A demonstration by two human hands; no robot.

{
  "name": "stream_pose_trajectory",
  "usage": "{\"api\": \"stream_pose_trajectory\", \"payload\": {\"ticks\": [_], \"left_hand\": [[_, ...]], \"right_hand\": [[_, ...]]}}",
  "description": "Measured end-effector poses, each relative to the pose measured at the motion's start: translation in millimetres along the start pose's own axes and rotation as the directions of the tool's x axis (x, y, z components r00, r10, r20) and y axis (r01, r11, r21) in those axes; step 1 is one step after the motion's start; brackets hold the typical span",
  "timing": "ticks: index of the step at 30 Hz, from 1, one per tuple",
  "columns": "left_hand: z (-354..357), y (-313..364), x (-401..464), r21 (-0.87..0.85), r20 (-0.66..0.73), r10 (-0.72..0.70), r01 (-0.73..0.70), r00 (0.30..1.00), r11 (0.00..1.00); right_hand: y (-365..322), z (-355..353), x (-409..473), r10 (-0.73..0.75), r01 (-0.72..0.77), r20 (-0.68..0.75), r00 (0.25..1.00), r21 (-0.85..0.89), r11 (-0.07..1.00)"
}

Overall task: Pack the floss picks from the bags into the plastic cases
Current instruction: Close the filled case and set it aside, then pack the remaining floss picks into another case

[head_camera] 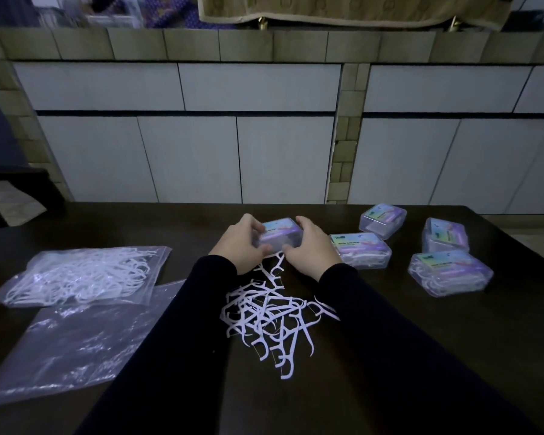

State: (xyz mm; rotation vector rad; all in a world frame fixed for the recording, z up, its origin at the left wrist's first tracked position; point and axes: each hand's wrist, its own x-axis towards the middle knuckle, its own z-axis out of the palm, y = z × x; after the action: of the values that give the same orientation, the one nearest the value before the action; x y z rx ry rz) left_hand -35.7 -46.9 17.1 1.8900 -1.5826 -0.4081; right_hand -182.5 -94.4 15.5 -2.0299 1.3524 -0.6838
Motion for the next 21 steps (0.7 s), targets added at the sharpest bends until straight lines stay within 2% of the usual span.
{"api": "stream_pose_trajectory", "payload": {"ticks": [3,8,12,18,21], "left_hand": [[-3,-2,-3,-0.080,0.095,0.032,-0.024,0.995,0.996],[0,5,-6,-0.149,0.125,0.090,-0.071,0.988,0.986],[11,22,-10,0.061,0.163,0.104,-0.115,0.981,0.991],[13,35,-14,0.211,0.239,0.168,-0.220,0.956,0.952],[21,36,-15,0.363,0.224,0.219,-0.290,0.950,0.885]], "right_hand": [[4,-10,-2,-0.022,0.025,0.113,0.993,-0.027,0.999],[14,-25,-4,-0.039,0.054,0.194,0.980,-0.072,0.996],[17,-38,-7,-0.039,0.074,0.307,0.951,-0.103,0.992],[26,-52,-11,-0.043,0.076,0.332,0.942,-0.089,0.993],[32,-56,-13,-0.072,0.093,0.310,0.948,-0.053,0.994]]}}
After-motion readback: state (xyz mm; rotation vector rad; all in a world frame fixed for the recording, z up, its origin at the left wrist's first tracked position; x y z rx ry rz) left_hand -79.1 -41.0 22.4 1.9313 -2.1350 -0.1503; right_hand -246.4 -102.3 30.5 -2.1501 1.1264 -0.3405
